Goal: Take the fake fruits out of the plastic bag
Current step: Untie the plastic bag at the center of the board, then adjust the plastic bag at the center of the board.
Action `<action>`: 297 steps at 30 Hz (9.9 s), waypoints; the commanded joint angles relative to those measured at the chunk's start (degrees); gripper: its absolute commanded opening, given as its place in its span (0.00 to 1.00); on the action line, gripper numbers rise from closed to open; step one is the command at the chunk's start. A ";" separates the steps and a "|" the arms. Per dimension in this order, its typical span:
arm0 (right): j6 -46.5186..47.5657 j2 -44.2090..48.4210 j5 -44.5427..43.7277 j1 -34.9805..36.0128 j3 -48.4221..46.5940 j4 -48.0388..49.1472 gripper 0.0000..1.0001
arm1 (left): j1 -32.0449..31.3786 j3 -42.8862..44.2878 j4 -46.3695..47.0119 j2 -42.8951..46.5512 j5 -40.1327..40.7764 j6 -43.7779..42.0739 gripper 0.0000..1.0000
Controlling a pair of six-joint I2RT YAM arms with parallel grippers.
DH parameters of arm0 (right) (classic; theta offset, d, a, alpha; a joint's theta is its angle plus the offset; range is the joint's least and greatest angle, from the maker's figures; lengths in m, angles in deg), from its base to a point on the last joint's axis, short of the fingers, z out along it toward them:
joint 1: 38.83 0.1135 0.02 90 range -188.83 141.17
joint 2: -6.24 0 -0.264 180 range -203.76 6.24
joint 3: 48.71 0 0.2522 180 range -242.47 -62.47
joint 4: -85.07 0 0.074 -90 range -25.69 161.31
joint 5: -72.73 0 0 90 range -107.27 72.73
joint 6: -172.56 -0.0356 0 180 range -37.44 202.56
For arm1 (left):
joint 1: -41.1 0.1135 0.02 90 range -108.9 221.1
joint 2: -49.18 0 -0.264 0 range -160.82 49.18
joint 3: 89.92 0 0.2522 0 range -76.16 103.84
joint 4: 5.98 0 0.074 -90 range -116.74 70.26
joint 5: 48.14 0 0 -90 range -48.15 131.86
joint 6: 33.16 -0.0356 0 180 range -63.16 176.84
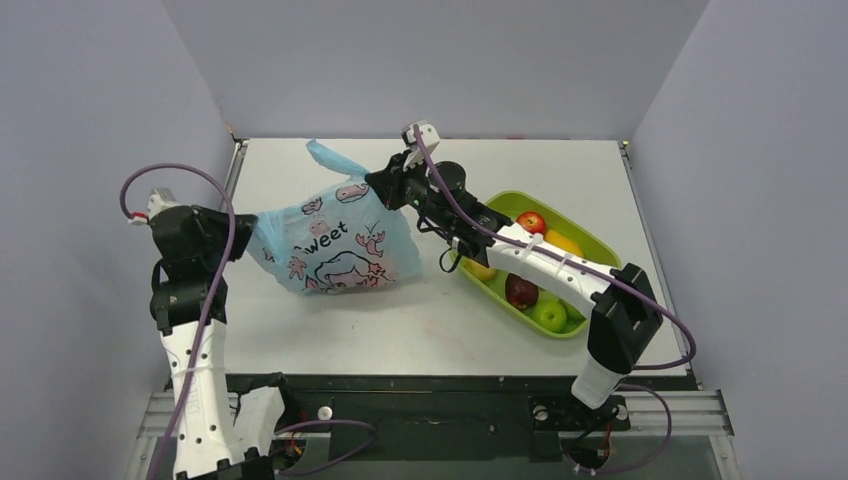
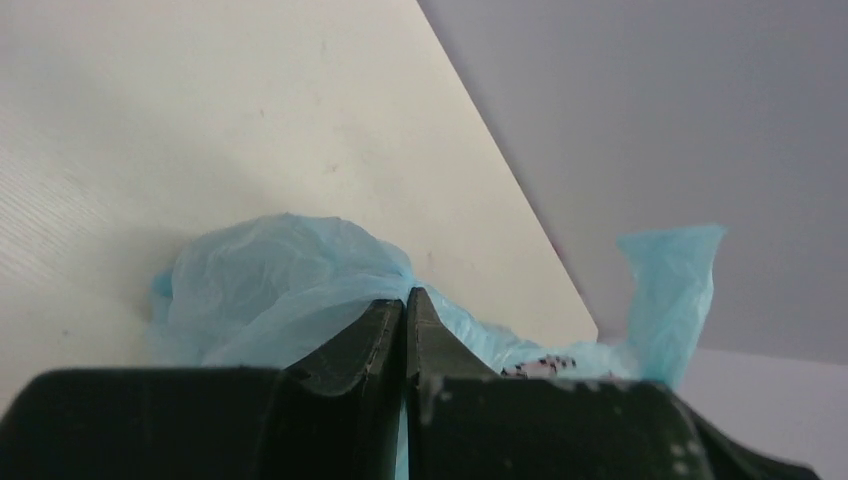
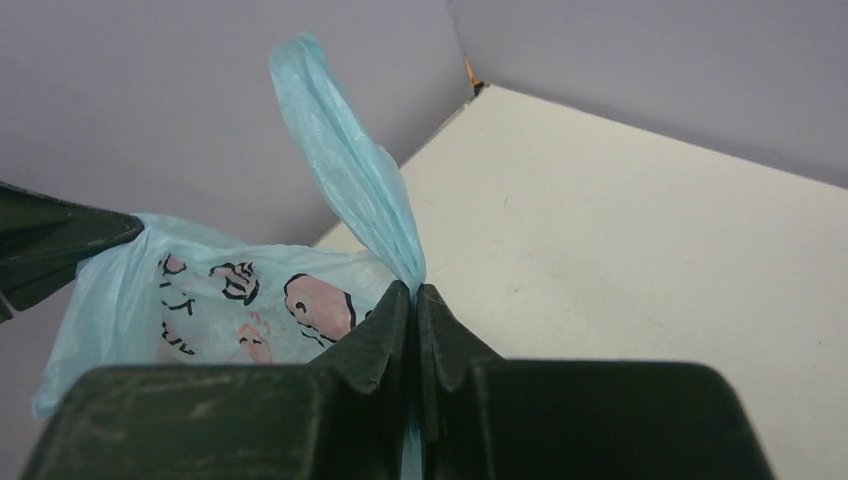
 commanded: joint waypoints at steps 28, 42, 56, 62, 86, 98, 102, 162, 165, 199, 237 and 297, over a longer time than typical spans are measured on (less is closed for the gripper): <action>11.47 6.29 -30.03 16.71 -1.64 -26.84 0.79 | -1.21 -23.23 -3.60 11.85 -39.85 -18.24 0.00; 6.44 4.09 -39.95 26.60 0.37 -22.46 0.78 | -8.96 -18.78 -10.03 9.99 -32.58 -24.15 0.00; 21.50 7.29 -42.95 33.80 4.91 -22.00 0.80 | -8.98 -20.76 -9.48 16.66 -31.68 -16.32 0.00; 27.33 1.73 -55.82 33.35 1.88 -18.27 0.80 | -8.96 -21.02 -9.53 16.95 -29.11 -13.86 0.00; 1.96 12.44 -26.34 11.64 11.02 -14.47 0.00 | -26.98 6.40 -22.84 2.62 -5.85 -22.03 0.35; 1.33 13.64 -24.29 9.25 11.46 -14.72 0.00 | -74.73 22.67 -40.90 -17.95 53.36 -3.26 0.48; 1.17 14.52 -23.92 8.43 12.99 -14.29 0.00 | -81.13 28.67 -48.04 -27.09 57.34 -7.84 0.54; -1.58 -2.05 -15.45 -0.50 -10.72 -22.72 0.11 | -16.90 7.30 -6.59 -3.89 -5.58 -24.90 0.00; -2.84 4.31 -18.64 1.86 -2.33 -25.31 0.31 | -16.93 -2.36 -7.09 2.90 -11.48 -20.39 0.00; -7.94 -6.62 -19.33 17.21 20.76 8.11 0.29 | -21.87 -17.75 -8.11 15.08 -22.38 -26.68 0.00; -25.88 0.25 -11.22 14.59 37.92 31.18 0.37 | -31.61 9.77 -3.66 -6.75 -5.28 -42.49 0.50; -13.46 -15.07 -8.65 26.16 31.55 41.20 0.38 | -47.90 -9.71 21.81 -14.27 26.63 -43.11 0.00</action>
